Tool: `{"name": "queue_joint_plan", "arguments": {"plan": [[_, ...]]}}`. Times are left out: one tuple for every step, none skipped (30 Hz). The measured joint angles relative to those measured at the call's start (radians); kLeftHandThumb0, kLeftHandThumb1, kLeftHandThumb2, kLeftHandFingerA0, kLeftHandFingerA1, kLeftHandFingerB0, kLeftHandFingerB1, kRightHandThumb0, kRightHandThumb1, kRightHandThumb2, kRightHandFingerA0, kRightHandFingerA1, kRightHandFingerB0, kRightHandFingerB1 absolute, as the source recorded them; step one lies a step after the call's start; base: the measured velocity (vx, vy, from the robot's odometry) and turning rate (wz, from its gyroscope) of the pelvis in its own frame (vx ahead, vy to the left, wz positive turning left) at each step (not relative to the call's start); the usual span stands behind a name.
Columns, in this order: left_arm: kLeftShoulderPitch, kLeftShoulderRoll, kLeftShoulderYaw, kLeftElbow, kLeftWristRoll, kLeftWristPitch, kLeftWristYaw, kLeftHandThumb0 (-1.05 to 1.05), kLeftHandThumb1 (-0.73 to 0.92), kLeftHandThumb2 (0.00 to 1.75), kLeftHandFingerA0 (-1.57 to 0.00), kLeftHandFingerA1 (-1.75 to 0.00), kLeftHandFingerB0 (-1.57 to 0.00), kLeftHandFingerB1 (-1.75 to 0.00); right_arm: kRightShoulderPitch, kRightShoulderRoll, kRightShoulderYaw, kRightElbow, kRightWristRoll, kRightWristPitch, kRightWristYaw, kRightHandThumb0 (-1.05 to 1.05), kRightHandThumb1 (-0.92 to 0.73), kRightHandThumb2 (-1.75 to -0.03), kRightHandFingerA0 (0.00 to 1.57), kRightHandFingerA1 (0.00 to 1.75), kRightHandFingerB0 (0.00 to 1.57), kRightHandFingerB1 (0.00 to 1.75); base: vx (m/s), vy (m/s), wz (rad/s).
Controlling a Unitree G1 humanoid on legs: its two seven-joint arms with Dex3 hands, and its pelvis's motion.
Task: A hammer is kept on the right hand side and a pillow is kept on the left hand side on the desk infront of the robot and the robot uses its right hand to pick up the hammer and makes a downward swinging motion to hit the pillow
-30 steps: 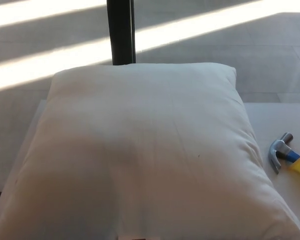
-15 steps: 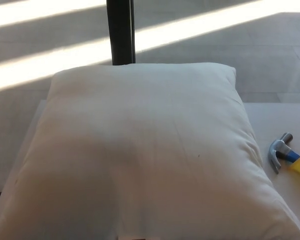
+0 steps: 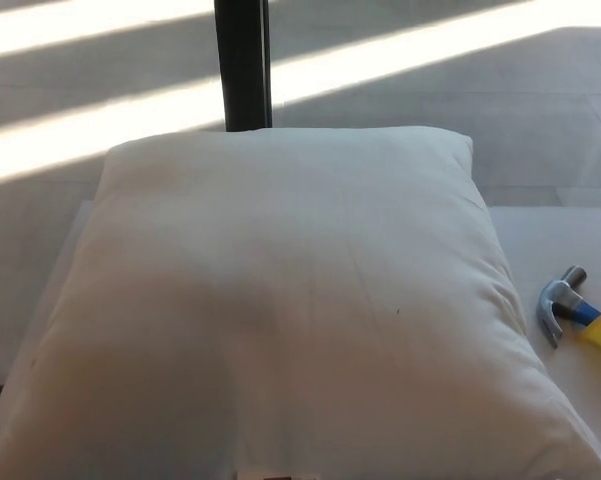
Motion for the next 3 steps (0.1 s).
{"name": "queue_joint_plan", "arguments": {"plan": [[-0.001,0.000,0.002,-0.003,-0.001,0.000,0.001,-0.63,0.75,0.63,-0.73,-0.59,-0.54,-0.50,0.002,0.000,0.007,-0.002,0.002,0.001,-0.003,-0.40,-0.75,-0.62,0.41,0.45,0.37,0.41,0.00,0.000,0.00],[-0.002,0.000,0.005,-0.006,-0.002,0.000,0.002,-0.60,0.76,0.63,-0.75,-0.59,-0.55,-0.50,0.007,0.000,0.022,-0.006,0.009,0.004,-0.007,-0.39,-0.74,-0.61,0.39,0.44,0.34,0.40,0.00,0.000,0.00],[-0.003,0.000,0.006,-0.007,-0.002,0.000,0.002,-0.60,0.76,0.63,-0.75,-0.59,-0.55,-0.50,0.007,0.000,0.025,-0.006,0.010,0.004,-0.008,-0.39,-0.74,-0.61,0.39,0.44,0.34,0.40,0.00,0.000,0.00]]}}
